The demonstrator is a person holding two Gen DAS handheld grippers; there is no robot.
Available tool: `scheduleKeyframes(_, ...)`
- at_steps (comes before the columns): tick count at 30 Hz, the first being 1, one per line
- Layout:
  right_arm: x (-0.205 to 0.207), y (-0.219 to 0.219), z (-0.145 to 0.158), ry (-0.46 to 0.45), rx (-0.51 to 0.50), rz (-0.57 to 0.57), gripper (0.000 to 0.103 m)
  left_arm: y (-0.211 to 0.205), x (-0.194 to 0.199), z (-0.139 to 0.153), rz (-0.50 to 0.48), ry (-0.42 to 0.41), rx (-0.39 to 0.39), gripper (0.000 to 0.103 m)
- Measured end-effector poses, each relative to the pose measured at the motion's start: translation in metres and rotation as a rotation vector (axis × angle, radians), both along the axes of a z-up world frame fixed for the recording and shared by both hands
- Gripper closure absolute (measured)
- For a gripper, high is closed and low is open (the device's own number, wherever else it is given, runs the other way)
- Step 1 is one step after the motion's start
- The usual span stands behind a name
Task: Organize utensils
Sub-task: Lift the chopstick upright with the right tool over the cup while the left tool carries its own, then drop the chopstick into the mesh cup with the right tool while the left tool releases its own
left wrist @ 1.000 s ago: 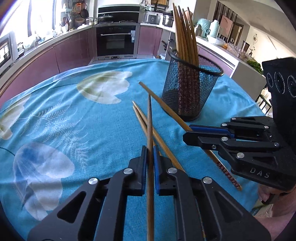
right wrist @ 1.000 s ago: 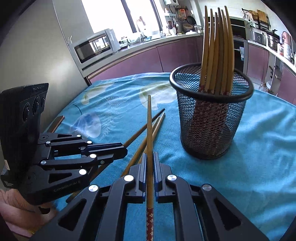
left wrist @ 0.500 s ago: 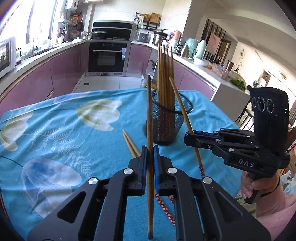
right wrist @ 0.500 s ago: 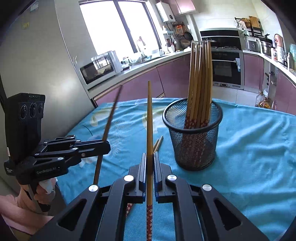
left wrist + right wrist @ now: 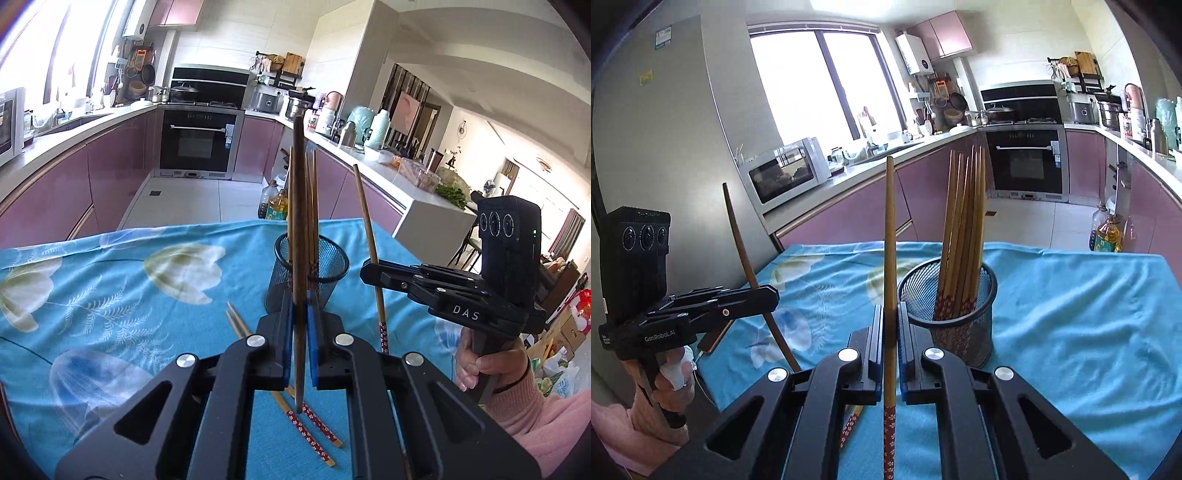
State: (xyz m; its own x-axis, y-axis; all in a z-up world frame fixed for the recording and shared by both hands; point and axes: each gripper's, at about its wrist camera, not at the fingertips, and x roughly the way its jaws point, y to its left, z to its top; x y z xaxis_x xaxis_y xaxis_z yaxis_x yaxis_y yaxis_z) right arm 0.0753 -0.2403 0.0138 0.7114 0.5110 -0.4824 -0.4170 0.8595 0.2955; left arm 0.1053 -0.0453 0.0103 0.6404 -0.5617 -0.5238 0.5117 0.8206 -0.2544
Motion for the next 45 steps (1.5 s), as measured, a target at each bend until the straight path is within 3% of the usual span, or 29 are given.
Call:
scheduleKeyframes(26,0.053,-0.017,0.06,-0.16,0.032,-0.1,0.097,-0.041,0.046,0.084,-0.004,-0.19,-0.038,0.096)
scheduleKeyframes(34,0.08,-0.014,0.054,-0.144,0.03,-0.128,0.097,-0.059,0.073,0.082,0.018,-0.192,-0.007,0.096)
scheduleKeyframes(45,0.098,-0.012,0.02,-0.071,0.008,-0.15,0.097,-0.091,0.094,0.041,0.004,-0.12,0.112,0.096)
